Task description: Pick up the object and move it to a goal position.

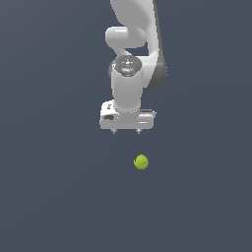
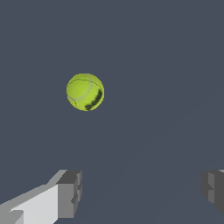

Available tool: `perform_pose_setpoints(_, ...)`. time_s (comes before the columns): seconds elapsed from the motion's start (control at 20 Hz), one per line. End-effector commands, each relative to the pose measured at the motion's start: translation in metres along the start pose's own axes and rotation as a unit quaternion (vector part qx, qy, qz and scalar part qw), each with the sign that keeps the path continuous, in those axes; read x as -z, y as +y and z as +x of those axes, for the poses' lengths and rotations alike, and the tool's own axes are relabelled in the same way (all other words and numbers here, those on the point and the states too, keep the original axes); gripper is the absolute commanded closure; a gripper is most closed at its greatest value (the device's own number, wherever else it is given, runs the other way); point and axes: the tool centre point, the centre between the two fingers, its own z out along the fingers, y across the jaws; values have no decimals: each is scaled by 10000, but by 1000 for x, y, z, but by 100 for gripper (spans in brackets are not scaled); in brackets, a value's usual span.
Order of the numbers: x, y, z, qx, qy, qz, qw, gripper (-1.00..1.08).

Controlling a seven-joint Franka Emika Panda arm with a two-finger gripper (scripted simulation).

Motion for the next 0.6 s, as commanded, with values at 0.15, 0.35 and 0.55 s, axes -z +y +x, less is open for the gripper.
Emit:
perform_pose_setpoints(0.15, -3, -7, -1, 63, -41, 10, 10000, -92)
perform_pose_setpoints(0.35, -12, -29, -8, 276, -190, 46, 9994, -92)
perform_pose_setpoints(0.55, -13, -35, -12, 316, -233, 56, 9992, -92)
